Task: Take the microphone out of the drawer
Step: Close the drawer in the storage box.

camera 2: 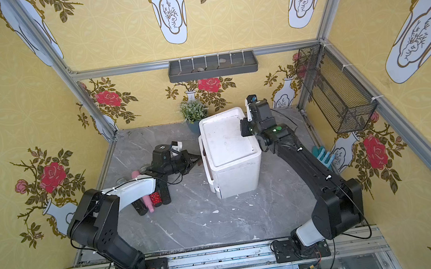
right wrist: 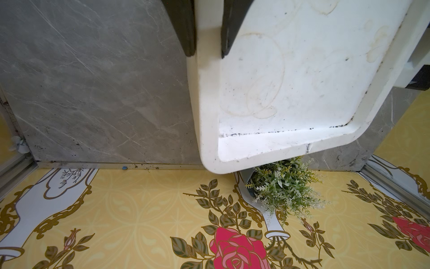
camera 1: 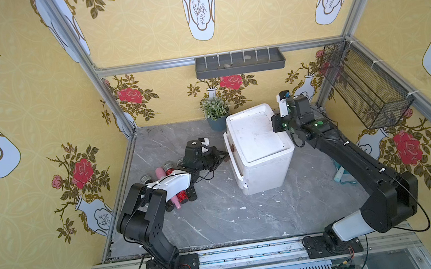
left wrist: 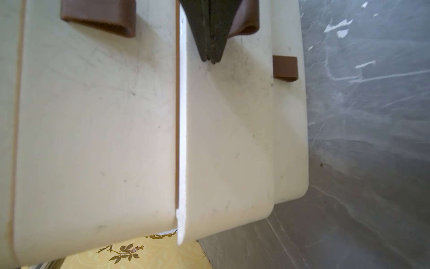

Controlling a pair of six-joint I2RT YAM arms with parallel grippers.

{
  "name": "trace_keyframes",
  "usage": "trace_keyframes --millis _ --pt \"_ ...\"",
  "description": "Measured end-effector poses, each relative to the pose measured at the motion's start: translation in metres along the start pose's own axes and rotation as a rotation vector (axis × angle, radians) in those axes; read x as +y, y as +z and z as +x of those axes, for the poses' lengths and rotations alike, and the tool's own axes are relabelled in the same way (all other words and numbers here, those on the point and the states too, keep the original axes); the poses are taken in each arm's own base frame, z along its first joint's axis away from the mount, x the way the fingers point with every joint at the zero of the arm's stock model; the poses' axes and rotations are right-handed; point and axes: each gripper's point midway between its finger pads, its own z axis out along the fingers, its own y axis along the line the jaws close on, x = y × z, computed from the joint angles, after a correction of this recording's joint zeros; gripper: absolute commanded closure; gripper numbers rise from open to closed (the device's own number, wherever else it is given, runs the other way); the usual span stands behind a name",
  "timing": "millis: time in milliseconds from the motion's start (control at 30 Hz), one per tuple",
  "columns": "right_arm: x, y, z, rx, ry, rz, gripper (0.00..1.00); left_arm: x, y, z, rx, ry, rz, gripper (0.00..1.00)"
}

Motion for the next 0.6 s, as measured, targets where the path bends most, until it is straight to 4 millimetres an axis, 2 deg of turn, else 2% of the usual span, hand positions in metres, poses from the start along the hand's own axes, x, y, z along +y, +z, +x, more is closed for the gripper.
trace_keyframes --millis 167,300,600 --pt "0.000 0.000 0.000 -0.001 0.002 0.001 0.85 -0.003 0.015 0.003 0.013 -0.004 0.009 1.00" --pt "-0.002 0.001 -0.001 -0.003 0.007 0.008 0.85 -0.001 0.017 0.002 0.005 -0.017 0.003 1.00" --pt "0.000 -0.001 -0.003 -0.007 -0.001 -0.001 0.85 -0.005 -0.010 0.002 -0.033 -0.005 0.021 0.68"
